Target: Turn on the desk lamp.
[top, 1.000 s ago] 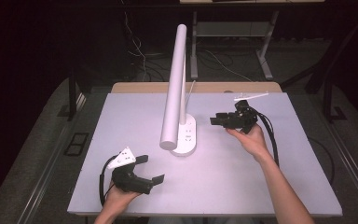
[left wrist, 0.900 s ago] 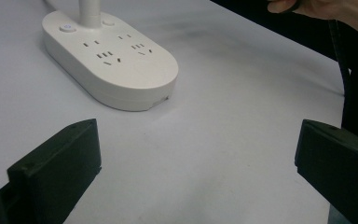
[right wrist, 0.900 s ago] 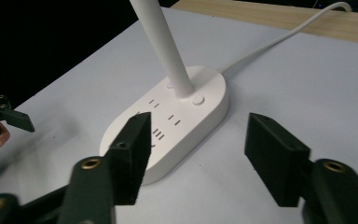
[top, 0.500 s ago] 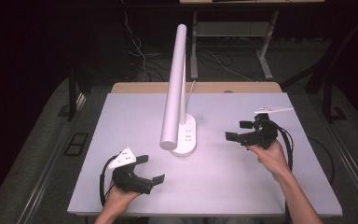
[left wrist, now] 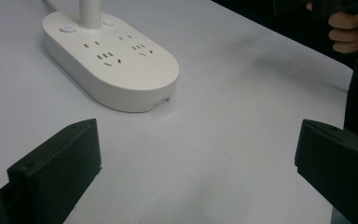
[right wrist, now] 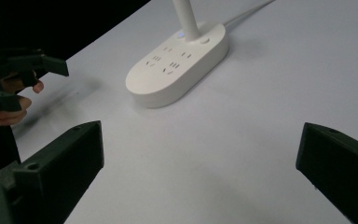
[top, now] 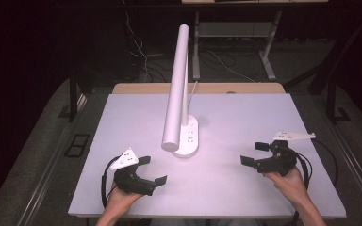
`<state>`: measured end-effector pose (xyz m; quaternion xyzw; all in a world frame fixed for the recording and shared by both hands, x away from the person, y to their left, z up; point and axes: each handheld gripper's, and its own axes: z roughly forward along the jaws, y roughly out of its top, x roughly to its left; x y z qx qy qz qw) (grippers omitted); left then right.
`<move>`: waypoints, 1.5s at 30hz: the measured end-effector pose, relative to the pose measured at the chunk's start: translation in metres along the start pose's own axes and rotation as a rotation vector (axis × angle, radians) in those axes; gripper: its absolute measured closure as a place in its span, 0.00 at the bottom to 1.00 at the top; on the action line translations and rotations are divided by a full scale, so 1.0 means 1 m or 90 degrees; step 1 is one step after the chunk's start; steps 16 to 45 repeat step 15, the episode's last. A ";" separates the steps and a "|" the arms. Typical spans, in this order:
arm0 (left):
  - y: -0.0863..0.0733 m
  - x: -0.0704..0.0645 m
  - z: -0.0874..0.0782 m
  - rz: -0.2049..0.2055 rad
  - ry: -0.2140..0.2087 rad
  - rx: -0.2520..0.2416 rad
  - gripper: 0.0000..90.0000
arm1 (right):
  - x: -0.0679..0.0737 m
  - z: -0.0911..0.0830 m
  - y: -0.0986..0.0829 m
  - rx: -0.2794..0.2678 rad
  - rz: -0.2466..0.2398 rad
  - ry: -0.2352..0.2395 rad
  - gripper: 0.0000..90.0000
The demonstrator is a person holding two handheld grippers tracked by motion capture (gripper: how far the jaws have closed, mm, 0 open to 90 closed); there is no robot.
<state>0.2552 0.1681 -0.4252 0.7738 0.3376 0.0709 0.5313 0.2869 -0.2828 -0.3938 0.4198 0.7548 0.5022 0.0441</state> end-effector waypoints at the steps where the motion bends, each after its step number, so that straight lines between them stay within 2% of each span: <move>1: 0.000 0.000 0.000 -0.001 0.000 0.000 0.00 | 0.001 -0.002 -0.006 0.003 0.005 0.000 0.01; 6: 0.000 0.000 0.001 0.000 -0.001 0.001 0.00 | 0.004 -0.006 -0.026 0.002 0.012 -0.006 0.01; 15: 0.000 0.001 0.001 -0.002 0.000 0.000 0.00 | 0.008 -0.014 -0.040 0.000 0.017 -0.016 0.01; 45: 0.000 0.001 0.001 -0.002 0.000 0.000 0.00 | 0.008 -0.014 -0.040 0.000 0.017 -0.016 0.01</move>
